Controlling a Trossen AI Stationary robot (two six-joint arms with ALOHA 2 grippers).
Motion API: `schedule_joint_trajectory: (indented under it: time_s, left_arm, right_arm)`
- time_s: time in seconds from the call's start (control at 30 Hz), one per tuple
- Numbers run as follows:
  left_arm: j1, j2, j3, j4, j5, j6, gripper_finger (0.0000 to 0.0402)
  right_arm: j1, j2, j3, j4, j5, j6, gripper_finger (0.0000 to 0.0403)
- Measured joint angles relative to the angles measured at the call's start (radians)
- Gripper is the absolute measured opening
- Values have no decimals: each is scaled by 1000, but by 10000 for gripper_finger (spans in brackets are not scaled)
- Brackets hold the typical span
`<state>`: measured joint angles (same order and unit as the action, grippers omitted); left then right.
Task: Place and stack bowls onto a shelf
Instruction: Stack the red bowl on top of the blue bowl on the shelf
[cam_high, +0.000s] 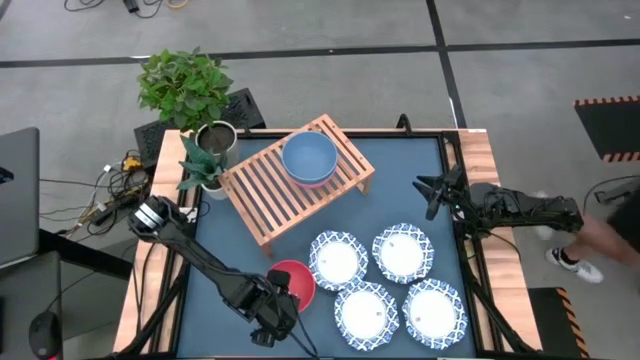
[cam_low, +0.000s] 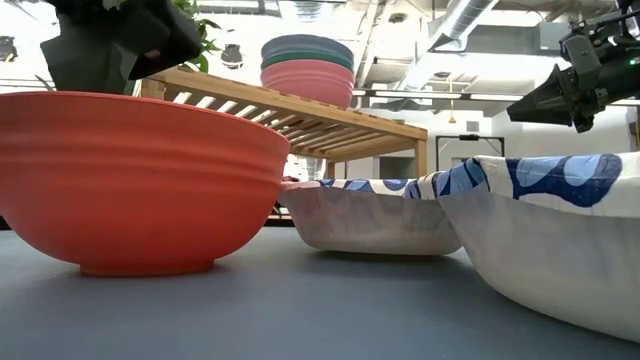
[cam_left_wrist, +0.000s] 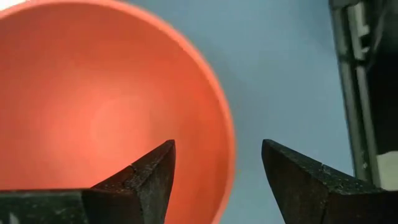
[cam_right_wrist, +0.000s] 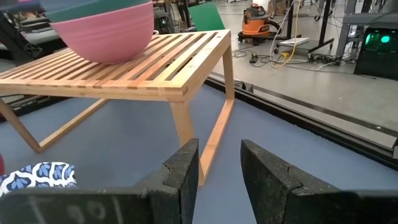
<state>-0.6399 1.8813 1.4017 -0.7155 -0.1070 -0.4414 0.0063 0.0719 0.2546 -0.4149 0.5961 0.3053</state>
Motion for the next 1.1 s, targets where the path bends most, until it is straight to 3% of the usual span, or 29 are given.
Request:
schedule_joint_trajectory:
  time_s: [0.2,0.6,0.73,0.87,1.1]
  left_arm:
    - [1,2,-1,-13,-13,1,200]
    - [5,2,-1,-1,-16,-18,12]
    - [5,2,-1,15,-6,-43,4]
    - [6,2,8,30,67,-102,2]
    - [-8,2,124,-1,142,-183,1]
  right_arm:
    - [0,0,0,0,-2,2,144]
    - [0,0,0,0,-2,2,144]
    - [0,0,0,0,-2,2,144]
    - [0,0,0,0,-2,2,144]
    - [0,0,0,-1,-2,2,144]
